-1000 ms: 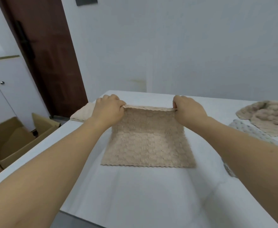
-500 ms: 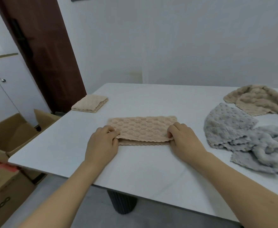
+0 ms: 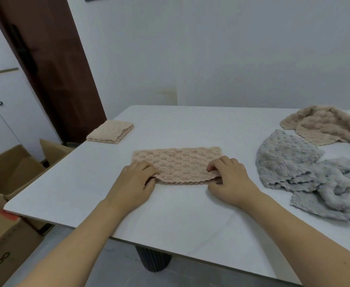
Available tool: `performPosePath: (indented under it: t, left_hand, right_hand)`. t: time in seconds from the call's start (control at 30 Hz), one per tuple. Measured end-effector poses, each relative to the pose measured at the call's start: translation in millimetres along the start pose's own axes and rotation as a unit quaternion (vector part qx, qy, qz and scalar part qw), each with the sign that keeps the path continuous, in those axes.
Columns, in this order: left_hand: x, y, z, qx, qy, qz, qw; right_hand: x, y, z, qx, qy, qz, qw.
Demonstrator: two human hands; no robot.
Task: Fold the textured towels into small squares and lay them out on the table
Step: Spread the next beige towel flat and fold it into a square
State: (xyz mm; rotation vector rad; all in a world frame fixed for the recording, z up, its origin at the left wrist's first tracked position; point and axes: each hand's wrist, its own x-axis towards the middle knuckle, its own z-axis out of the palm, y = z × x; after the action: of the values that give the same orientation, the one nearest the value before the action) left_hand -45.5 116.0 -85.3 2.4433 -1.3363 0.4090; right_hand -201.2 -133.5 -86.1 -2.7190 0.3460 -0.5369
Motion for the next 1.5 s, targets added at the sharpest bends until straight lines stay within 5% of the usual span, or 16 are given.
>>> performPosePath:
  t: [0.1, 0.27, 0.4, 0.53, 0.7, 0.8, 0.9, 1.0, 1.23, 1.5]
  left_hand:
    - [12, 3, -5, 0.034, -0.01, 0.031, 0.999]
    - [41, 13, -35, -0.04, -0.039, -0.115, 0.992]
    - [55, 21, -57, 0.011, -0.103, -0.079, 0.991]
    - [53, 29, -82, -0.088, -0.1, -0.036, 0.99]
    - [52, 40, -106, -0.075, -0.045, 0.004, 0.996]
    - [56, 48, -113, -0.103, -0.063, -0.031, 0.992]
    - [60, 47, -102, -0.083, -0.122, -0.086, 0.985]
    - [56, 36, -70, -0.055, -0.171, -0.12, 0.976]
    - [41, 14, -26, -0.075, -0.126, -0.131, 0.981]
    - [50, 2, -17, 0.057, -0.145, -0.139, 0.978]
  right_hand:
    - [0, 0, -4, 0.016, -0.018, 0.016, 1.0]
    - [-2, 0, -9, 0.013, -0.068, 0.02, 0.997]
    - [5, -2, -23, 0.143, -0.017, 0.051, 0.988]
    - [24, -5, -64, 0.335, 0.055, 0.124, 0.932]
    - [30, -17, -135, 0.459, -0.046, 0.151, 0.874]
    - [35, -23, -156, 0.385, -0.053, 0.178, 0.904]
    - [51, -15, -138, 0.179, -0.054, 0.183, 0.965]
    - [60, -4, -91, 0.051, -0.054, 0.192, 0.979]
    - [63, 8, -34, 0.267, -0.088, 0.342, 0.897]
    - [70, 20, -23, 0.063, -0.074, 0.239, 0.966]
